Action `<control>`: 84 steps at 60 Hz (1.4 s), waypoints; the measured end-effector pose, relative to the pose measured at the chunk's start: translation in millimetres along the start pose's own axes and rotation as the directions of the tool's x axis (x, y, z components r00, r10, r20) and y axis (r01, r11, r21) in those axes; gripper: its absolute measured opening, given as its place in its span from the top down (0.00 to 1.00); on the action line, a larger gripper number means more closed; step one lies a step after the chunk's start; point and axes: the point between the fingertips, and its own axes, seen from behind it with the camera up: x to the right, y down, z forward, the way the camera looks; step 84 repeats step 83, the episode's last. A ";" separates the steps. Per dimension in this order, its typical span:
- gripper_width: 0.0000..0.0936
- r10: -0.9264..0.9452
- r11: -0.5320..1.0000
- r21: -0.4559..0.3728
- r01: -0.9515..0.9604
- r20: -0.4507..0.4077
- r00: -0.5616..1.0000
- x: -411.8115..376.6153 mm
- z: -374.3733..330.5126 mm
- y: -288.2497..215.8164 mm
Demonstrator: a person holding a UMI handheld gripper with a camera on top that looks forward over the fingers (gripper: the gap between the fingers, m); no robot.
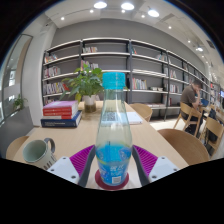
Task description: Pour water
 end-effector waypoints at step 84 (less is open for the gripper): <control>0.13 0.011 0.980 -0.197 0.001 0.061 0.998 -156.1 -250.9 -86.4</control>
